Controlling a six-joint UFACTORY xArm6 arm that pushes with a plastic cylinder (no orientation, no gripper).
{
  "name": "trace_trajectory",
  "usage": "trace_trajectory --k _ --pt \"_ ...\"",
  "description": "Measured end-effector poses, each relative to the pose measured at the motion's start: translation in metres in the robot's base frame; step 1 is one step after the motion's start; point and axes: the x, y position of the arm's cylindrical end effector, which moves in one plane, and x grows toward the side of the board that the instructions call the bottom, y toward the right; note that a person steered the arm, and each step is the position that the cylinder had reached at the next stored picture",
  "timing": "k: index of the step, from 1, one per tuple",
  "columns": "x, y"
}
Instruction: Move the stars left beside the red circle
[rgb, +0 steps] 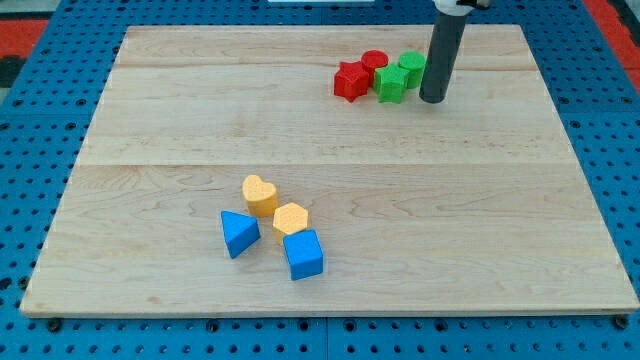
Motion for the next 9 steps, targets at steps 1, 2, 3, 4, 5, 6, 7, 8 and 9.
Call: trace_trajectory --k 1,2,3,4,5,6,7,8,9 --pt "-0.016 -0.022" --pt "-0.025 -0.063" --pt "-0.035 -0.102" --pt "-0.041 -0.134" --pt "-0.019 -0.140" --pt "0.026 -0.146" --pt "0.014 -0.190" --pt "-0.018 -0.196" --pt "-0.038 -0.196"
